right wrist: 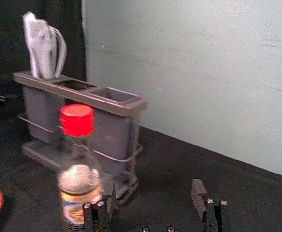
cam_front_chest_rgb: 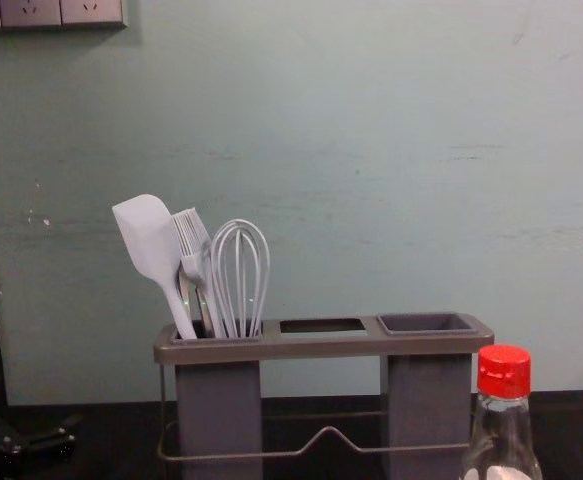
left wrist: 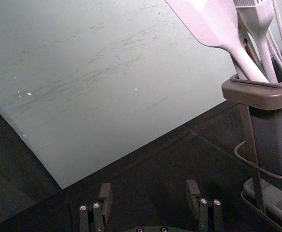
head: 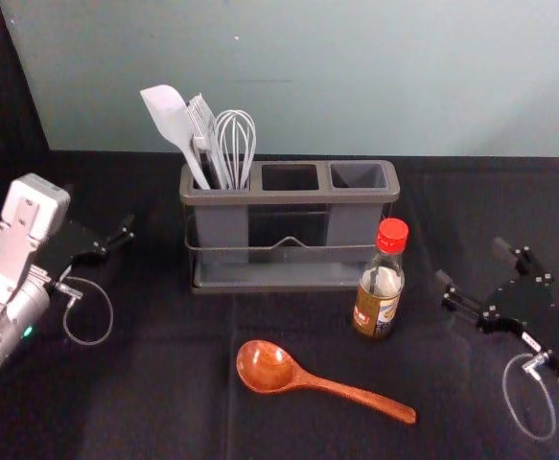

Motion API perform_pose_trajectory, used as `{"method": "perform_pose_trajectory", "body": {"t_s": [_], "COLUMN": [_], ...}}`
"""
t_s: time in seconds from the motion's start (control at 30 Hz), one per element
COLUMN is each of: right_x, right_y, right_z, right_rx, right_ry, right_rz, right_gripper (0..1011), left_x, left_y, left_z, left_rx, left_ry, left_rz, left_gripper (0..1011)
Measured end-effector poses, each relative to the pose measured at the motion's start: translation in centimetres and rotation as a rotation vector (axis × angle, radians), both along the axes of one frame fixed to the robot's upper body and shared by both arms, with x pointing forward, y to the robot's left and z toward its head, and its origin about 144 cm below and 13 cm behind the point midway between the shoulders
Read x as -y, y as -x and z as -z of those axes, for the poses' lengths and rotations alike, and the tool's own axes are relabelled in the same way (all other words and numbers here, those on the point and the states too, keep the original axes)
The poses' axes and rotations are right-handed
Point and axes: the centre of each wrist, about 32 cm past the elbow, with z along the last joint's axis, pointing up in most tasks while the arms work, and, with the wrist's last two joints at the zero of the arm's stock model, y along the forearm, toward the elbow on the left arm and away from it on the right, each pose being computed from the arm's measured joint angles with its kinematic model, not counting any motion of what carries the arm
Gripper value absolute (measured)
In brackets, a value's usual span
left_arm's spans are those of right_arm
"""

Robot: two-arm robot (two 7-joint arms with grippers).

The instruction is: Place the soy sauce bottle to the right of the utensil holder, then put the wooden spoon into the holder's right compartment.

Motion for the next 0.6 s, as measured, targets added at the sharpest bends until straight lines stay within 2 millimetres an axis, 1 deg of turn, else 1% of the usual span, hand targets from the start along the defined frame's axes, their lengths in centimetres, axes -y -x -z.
{"method": "perform_pose_trajectory", "body": {"t_s": [0.3,0.6], "right_x": [-1.7,-3.5], "right_y": [0.5,-0.1], "right_z": [-0.7,-1.4], "right_rx": [0.014,0.025], "right_ry": [-0.042,-0.051], "right_rz": [-0.072,-0.124], "right_gripper": [1004,1004], "left_x": [0.0,0.0], "left_y": [0.0,0.0], "left_z": [0.0,0.0], "left_rx": [0.000,0.000], "left_ry": [0.000,0.000], "left_rz": [0.000,0.000], "left_gripper": [1005,1005]}}
